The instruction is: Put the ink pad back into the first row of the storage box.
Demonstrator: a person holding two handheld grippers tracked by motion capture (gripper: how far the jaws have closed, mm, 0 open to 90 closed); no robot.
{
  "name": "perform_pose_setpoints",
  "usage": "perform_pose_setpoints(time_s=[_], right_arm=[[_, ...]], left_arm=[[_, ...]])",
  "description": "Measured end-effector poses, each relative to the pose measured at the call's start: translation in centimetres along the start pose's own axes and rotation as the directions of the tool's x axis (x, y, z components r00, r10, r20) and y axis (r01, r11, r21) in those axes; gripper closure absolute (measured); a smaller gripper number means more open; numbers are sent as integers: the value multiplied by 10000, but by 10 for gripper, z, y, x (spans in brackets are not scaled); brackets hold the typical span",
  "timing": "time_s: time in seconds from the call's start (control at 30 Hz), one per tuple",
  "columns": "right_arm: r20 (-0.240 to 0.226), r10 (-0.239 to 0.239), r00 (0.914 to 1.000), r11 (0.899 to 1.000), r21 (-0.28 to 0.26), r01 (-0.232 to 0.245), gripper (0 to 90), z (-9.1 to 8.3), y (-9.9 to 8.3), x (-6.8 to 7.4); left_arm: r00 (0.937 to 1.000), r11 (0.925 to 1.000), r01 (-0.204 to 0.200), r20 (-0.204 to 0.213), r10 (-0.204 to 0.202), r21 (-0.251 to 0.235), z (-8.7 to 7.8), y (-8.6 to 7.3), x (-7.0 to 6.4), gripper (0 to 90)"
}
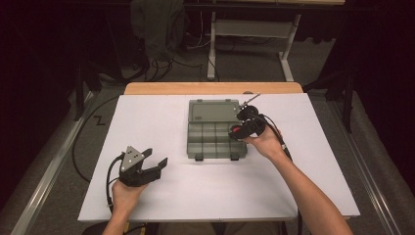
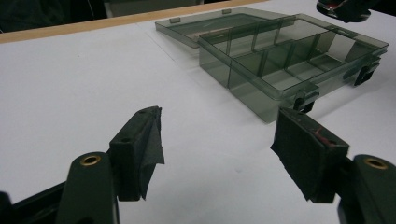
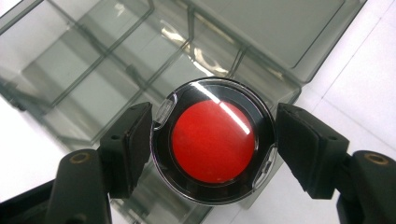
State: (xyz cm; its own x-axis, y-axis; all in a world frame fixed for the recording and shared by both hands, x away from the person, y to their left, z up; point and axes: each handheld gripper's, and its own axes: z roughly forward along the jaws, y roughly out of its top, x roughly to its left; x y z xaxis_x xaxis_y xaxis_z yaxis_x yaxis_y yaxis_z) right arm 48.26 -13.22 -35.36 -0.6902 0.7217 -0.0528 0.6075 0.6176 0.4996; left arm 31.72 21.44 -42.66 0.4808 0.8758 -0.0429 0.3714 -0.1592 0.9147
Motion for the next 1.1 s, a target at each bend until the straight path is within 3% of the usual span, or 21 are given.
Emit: perform_pose_setpoints(time_s=[0.4,1.1], right_arm=[[220,260,9994,9996,51,-261,316,9,10,-4],[484,188,9987,9986,494,-212,310,26,16,-7]], left_arm=[[10000,10000,3,17,-3,12,0,0,0,329],[10000,10000,-67,40,67,38,1,0,-1,329]])
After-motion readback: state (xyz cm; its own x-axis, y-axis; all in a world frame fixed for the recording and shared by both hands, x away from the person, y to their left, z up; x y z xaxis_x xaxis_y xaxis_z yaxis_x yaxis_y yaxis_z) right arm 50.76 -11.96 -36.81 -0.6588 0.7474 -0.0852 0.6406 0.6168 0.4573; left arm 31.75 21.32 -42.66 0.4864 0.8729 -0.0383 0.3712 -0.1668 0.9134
